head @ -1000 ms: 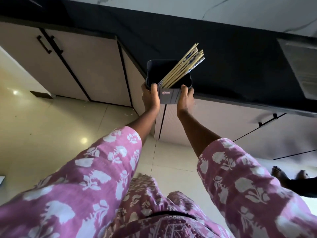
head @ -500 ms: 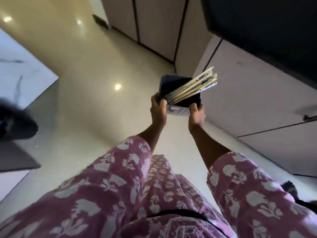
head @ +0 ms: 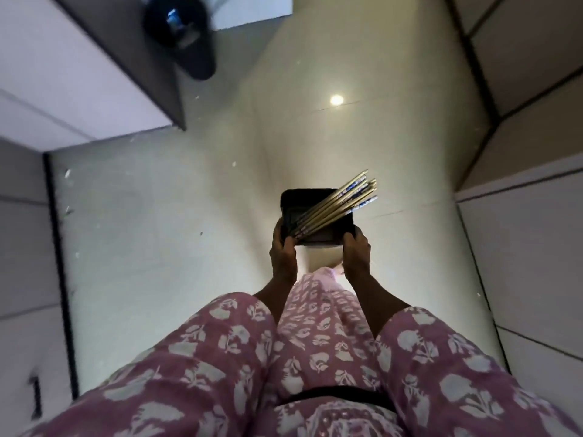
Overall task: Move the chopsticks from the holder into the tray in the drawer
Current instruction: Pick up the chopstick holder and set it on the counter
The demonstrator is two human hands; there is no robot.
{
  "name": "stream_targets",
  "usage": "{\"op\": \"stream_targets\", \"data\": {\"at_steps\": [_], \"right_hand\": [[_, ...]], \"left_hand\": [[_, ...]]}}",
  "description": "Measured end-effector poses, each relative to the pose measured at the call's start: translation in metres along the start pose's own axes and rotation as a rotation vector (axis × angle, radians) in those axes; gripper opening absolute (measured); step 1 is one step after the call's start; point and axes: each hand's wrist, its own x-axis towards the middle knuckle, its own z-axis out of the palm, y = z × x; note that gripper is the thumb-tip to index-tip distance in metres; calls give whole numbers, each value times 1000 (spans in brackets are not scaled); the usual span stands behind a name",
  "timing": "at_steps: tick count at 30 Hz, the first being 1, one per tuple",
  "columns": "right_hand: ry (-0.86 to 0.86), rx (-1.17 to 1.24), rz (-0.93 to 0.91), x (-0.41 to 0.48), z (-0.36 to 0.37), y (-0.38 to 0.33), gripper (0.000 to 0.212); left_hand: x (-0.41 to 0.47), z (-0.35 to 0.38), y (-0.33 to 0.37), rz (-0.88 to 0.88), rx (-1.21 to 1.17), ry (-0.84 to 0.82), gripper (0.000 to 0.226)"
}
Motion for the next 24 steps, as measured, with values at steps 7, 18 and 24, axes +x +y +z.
{"op": "stream_targets", "data": {"at_steps": [7, 18, 24], "right_hand": [[-338, -221, -198, -80, 106, -9, 39], [-838, -631, -483, -229, 272, -6, 45], [-1063, -877, -612, -286, 360, 14, 33]], "left_hand": [[-34, -134, -31, 7, -344, 344, 57], [-88, -314, -80, -14, -871, 840, 48], [-112, -389, -88, 59, -1111, 1130, 46]]}}
